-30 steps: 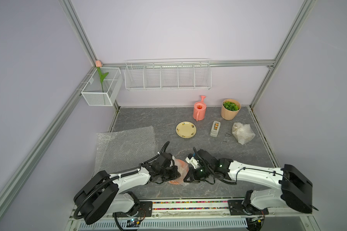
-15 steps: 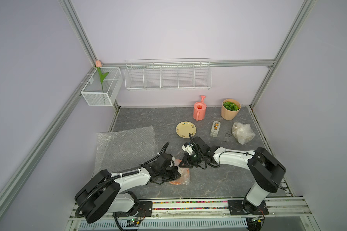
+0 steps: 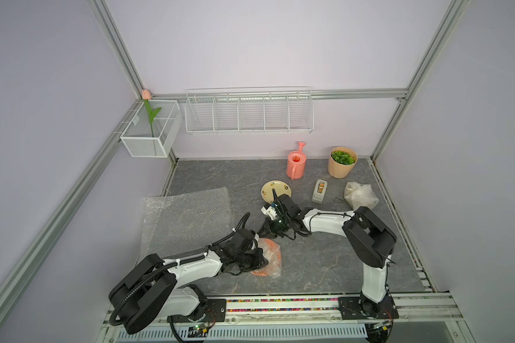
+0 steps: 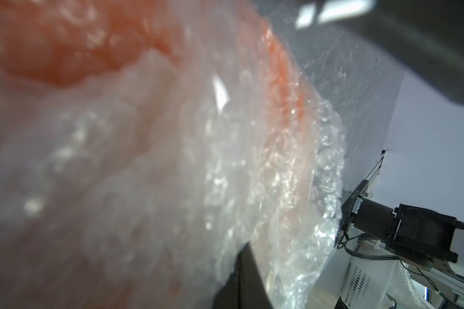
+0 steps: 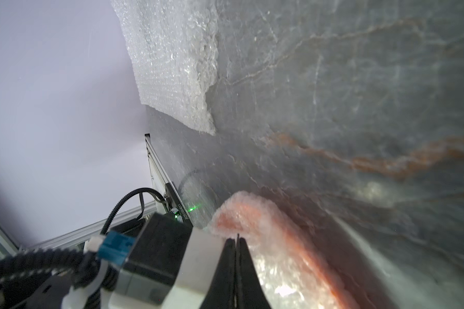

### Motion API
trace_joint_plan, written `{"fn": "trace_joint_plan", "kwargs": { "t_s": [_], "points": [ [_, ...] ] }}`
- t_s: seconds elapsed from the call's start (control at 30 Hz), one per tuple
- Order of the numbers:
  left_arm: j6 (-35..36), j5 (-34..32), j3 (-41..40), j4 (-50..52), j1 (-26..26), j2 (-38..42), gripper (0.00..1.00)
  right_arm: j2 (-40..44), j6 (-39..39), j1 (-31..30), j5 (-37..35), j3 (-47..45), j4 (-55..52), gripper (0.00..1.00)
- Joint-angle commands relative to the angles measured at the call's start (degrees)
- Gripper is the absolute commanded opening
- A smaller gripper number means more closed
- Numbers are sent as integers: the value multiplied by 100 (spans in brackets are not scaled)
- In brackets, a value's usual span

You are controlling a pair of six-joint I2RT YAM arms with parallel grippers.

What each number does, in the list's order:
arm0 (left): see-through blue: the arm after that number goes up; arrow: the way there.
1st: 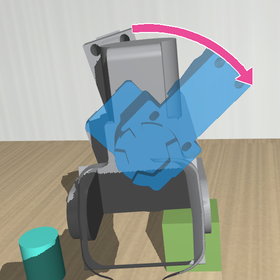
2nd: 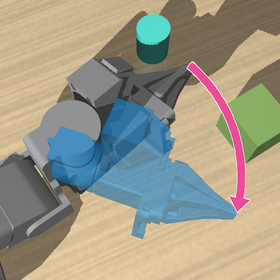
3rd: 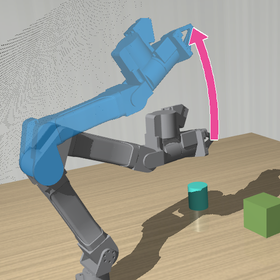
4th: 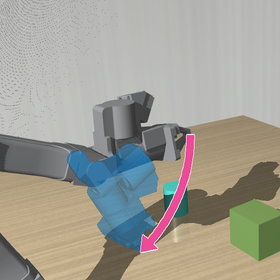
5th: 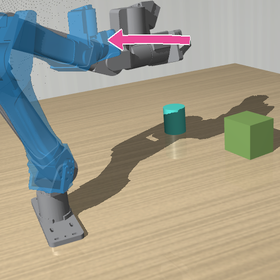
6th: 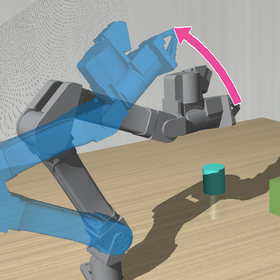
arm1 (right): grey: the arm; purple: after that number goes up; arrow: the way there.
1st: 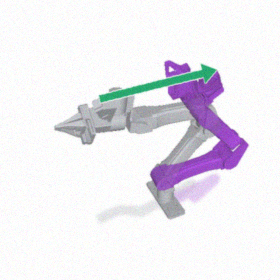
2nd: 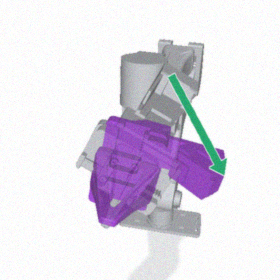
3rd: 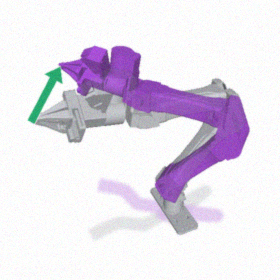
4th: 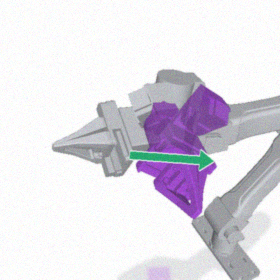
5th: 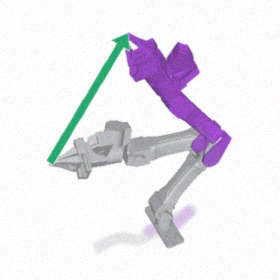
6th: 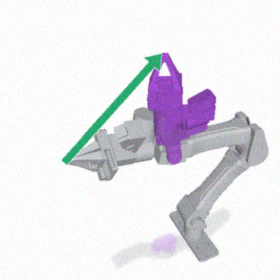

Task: Wrap dinner plates in bubble wrap
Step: Stick the tape on the bubble wrap.

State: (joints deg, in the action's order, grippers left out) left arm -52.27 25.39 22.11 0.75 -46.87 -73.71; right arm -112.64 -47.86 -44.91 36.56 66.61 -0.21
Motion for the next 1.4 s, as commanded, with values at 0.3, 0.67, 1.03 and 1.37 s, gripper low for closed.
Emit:
{"fn": "trace_joint_plan", "kwargs": {
  "t_s": [0.3, 0.67, 1.03, 1.37],
  "points": [
    [-33, -36, -226, 272, 3, 119, 0, -219, 823, 16, -1204, 209, -1053, 35],
    [-2, -29, -270, 264, 3, 137, 0, 757, 1226, -7, -2534, 786, -2991, 57],
    [50, -34, -218, 310, 3, 170, 0, 515, -145, -467, -136, -242, -825, 11],
    [-226, -230, -121, 960, 3, 969, 0, -169, 202, -387, -955, -467, -1491, 7]
  ]
}}
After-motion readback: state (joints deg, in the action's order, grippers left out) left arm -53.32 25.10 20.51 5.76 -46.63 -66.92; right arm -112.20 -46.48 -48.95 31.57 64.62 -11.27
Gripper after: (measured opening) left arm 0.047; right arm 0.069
